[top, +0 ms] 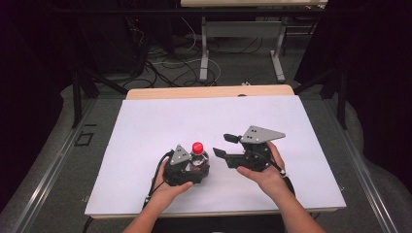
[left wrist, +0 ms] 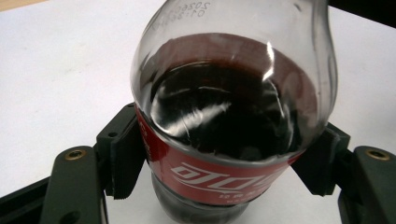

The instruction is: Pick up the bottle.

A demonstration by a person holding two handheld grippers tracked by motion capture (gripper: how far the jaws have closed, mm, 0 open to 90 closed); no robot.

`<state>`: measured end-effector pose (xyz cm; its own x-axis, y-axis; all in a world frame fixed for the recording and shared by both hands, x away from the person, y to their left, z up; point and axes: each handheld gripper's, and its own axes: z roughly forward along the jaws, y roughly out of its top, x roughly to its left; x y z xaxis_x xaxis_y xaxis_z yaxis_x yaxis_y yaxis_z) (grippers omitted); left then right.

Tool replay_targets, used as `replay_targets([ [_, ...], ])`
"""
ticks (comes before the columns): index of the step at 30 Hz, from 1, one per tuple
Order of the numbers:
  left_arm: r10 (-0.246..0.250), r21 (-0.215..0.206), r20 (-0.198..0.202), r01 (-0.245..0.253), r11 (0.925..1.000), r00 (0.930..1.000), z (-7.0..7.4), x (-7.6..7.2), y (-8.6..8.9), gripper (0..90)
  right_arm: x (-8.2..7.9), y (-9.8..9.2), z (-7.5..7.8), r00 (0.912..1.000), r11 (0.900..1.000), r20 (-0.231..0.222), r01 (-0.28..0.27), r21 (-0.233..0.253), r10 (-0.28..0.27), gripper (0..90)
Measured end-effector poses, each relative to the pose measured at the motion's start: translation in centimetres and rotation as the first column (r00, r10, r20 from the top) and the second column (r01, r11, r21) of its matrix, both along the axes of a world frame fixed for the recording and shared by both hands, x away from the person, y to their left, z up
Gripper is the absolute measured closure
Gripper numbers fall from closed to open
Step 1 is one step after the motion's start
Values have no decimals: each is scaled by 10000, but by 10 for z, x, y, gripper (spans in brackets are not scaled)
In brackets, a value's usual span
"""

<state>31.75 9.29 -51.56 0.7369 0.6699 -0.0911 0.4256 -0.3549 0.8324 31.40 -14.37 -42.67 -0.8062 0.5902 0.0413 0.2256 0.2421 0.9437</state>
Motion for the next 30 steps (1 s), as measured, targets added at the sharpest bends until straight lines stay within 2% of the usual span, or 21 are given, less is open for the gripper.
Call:
replay_targets([
  [2, -36, 17, 104, 35, 10000, 9999, -1, 0, -2, 292, 0, 8, -2, 9999, 9999, 92, -117, 97, 116, 439],
  [3, -157, 105, 5, 157, 9998, 9999, -1, -1, -4, 292, 0, 11, -3, 9999, 9998, -66, -153, 126, 154, 443],
  [6, -202, 22, 47, 202, 9998, 9998, -2, -1, -7, 293, 0, 19, -6, 9998, 9994, -107, -188, 276, 191, 457],
  [8, -391, 147, -2, 391, 9991, 9992, -1, -3, -10, 293, 0, 22, -7, 9996, 9994, -245, -165, 291, 173, 466],
  [11, -411, 25, -19, 411, 9992, 9992, -1, -4, -13, 293, 1, 26, -8, 9993, 9988, -308, -205, 451, 219, 485],
  [14, -454, -53, 1, 454, 9990, 9990, -1, -5, -15, 293, 0, 28, -9, 9993, 9992, -333, -157, 356, 169, 504],
  [15, -580, 42, -86, 580, 9983, 9983, 0, -6, -16, 293, -1, 29, -9, 9994, 9989, -344, -73, 454, 88, 513],
  [17, -623, -56, 27, 624, 9980, 9981, 0, -6, -18, 293, -2, 31, -10, 9993, 9988, -365, -26, 484, 44, 522],
  [19, -716, 15, -24, 716, 9974, 9974, 1, -7, -18, 293, -2, 32, -11, 9991, 9988, -411, -11, 484, 31, 539],
  [20, -704, -55, 2, 704, 9975, 9975, 0, -8, -20, 293, -3, 32, -11, 9988, 9994, -495, -36, 348, 53, 545],
  [23, -736, -50, 36, 736, 9973, 9973, 1, -9, -21, 293, -3, 36, -14, 9994, 9991, -336, -71, 424, 85, 556],
  [25, -765, -81, 20, 765, 9970, 9971, 1, -10, -21, 293, -4, 38, -14, 9996, 9997, -289, -28, 248, 35, 569],
  [30, -745, -67, -48, 745, 9972, 9972, 3, -11, -21, 293, -3, 39, -16, 9999, 9997, -144, -3, 253, 6, 601],
])
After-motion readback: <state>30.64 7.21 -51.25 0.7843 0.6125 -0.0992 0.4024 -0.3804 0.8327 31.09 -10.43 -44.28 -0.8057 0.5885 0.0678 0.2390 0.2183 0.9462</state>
